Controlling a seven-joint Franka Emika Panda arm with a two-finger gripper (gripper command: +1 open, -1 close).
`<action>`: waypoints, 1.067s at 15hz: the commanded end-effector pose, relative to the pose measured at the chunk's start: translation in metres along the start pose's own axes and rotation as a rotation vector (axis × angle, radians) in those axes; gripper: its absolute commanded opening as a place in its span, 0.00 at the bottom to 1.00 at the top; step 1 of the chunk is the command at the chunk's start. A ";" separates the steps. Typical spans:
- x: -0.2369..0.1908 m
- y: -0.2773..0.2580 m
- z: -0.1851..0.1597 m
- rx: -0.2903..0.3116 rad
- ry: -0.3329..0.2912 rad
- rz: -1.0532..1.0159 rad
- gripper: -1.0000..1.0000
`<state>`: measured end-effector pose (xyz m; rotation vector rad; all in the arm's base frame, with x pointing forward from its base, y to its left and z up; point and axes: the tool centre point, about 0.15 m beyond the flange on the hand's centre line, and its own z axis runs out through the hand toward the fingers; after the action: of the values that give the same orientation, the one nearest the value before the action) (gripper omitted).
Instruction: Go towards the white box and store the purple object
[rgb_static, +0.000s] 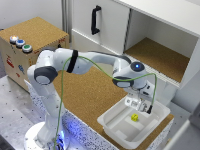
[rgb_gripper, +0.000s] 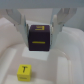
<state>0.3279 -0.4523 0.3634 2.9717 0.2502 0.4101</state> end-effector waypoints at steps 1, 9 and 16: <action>0.009 0.049 0.081 0.119 -0.026 0.007 0.00; 0.043 0.049 0.145 0.197 -0.089 -0.001 0.00; 0.043 0.049 0.172 0.241 -0.128 0.030 0.00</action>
<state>0.3829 -0.4762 0.2453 3.0514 0.2475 0.2712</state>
